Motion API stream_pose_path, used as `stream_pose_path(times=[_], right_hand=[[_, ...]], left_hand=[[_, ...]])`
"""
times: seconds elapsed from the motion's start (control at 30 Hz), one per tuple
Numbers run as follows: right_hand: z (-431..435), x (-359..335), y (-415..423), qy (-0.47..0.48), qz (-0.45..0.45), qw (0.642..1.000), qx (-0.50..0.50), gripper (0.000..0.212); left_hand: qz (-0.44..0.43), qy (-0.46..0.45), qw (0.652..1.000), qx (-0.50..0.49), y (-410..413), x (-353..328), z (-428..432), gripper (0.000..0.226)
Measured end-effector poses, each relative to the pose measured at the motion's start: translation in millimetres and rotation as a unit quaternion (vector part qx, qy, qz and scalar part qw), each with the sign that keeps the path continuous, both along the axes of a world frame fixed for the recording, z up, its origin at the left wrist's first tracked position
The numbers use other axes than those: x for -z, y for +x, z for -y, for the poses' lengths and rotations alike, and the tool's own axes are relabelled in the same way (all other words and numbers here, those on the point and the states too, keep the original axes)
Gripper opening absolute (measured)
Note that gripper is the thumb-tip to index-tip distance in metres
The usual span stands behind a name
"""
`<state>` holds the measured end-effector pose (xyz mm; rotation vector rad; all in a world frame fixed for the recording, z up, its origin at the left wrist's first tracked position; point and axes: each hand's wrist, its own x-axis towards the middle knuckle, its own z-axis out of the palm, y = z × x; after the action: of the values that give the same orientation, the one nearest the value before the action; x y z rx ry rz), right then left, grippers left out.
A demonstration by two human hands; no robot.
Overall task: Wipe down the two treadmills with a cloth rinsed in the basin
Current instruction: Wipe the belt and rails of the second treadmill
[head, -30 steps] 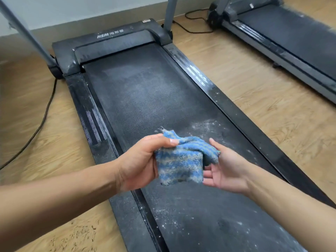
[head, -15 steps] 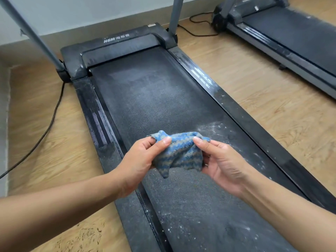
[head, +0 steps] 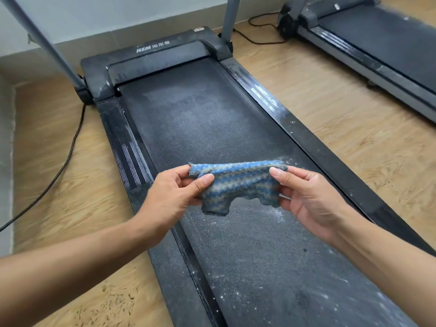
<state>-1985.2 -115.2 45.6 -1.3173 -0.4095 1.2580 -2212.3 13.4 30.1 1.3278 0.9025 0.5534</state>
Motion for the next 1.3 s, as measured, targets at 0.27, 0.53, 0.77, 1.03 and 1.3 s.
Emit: stream_pose_path(times=[0.27,0.53,0.77,1.03,1.3], right_hand=[[-0.6,-6.1,-0.2,0.028,0.049,0.998,0.02,0.008],[-9.6,-20.0,6.9,0.101,0.051,0.993,0.033,0.023],[-18.0,-26.5,0.1,0.069,0.06,0.995,0.049,0.026],[-17.5,-8.2,7.9,-0.013,0.173,0.983,0.057,0.028],[-22.5,-14.6,-7.7,0.003,0.517,0.856,-0.028,0.026]], left_hand=[[-0.085,0.189,0.976,-0.065,-5.6,3.8,-22.7,0.037],[0.035,0.119,0.991,-0.046,8.5,-24.4,-24.6,0.023],[0.068,-0.075,0.992,-0.077,24.4,-19.6,-22.2,0.026],[-0.005,-0.059,0.995,-0.075,18.5,3.3,-20.7,0.009],[-0.074,0.058,0.993,-0.066,23.4,12.2,-13.2,0.017]])
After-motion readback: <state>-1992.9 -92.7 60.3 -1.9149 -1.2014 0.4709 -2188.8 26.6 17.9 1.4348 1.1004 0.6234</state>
